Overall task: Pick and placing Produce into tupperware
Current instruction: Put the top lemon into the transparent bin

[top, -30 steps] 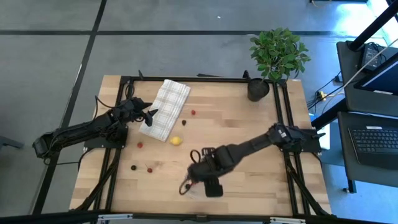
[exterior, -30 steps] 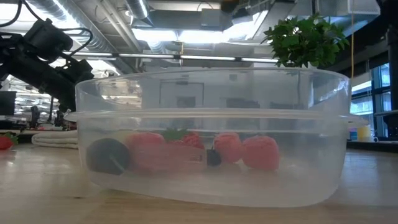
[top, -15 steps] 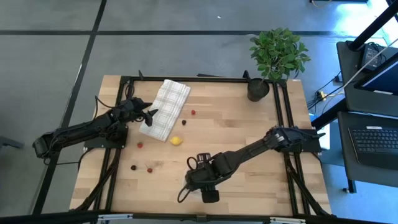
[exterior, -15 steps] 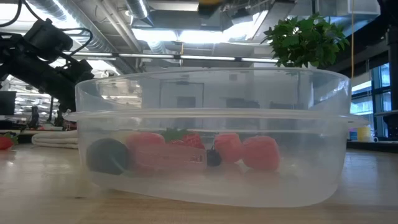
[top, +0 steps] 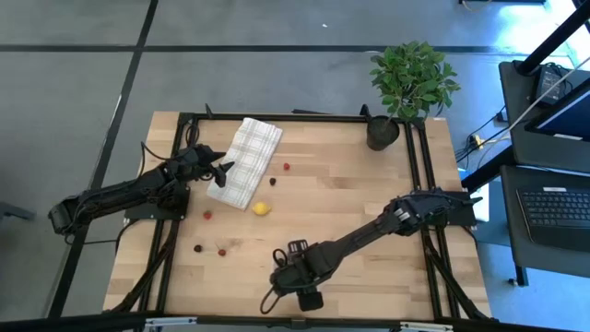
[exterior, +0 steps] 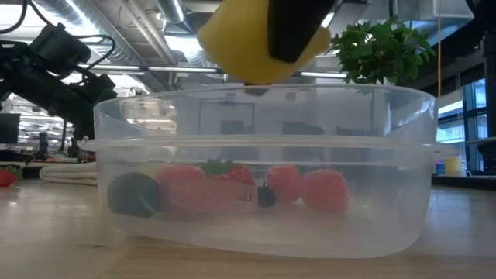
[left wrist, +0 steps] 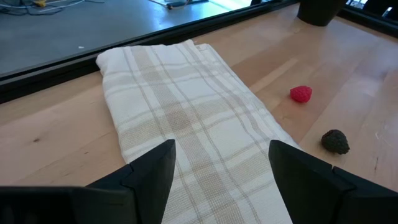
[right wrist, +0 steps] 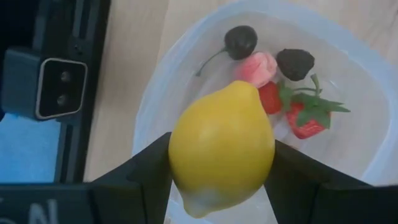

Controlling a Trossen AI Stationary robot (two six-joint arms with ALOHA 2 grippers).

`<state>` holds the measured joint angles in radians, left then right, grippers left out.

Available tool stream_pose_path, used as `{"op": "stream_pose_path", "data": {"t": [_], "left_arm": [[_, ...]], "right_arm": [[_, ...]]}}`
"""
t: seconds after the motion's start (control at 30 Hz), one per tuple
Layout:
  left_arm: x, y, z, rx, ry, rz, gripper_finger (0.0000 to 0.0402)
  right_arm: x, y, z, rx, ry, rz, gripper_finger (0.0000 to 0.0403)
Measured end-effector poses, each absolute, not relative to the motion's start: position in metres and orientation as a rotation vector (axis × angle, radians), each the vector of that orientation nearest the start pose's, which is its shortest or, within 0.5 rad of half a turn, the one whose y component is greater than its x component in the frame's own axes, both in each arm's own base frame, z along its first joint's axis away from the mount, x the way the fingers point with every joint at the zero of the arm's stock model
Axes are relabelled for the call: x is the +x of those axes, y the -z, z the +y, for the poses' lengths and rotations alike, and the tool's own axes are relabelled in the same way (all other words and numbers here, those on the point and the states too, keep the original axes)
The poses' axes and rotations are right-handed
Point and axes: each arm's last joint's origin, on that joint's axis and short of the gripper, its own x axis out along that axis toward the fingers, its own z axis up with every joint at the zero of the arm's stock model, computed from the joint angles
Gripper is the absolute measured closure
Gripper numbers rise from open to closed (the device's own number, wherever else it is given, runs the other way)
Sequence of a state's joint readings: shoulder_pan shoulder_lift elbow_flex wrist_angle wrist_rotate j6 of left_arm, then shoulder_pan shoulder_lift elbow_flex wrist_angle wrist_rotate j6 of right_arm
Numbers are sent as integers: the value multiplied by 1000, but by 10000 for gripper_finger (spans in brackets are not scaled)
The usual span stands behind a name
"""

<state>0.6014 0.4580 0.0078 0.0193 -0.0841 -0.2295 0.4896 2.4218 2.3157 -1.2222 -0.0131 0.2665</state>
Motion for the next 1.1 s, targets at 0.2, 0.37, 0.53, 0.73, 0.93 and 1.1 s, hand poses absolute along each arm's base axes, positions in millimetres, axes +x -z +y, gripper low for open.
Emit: {"op": "stream_pose_path", "data": {"t": [0.2, 0.37, 0.53, 0.73, 0.93, 1.1], "left_arm": [[96, -127, 69, -329, -722, 346, 151], [96, -127, 69, -329, -722, 347, 151], [96, -127, 69, -329, -721, 347, 151], [96, -127, 69, -328, -721, 347, 151], [96, -127, 69, -329, -721, 347, 151], [96, -127, 69, -329, -722, 347, 151]], "right_arm": [[438, -201, 233, -87, -229, 1370, 192], [438, -198, 237, -86, -234, 1360, 192], [438, -193, 242, -78, -235, 1354, 192], [438, -174, 242, -44, -256, 1378, 192], [438, -174, 242, -44, -262, 1374, 192], [439, -175, 243, -44, -263, 1372, 182]]}}
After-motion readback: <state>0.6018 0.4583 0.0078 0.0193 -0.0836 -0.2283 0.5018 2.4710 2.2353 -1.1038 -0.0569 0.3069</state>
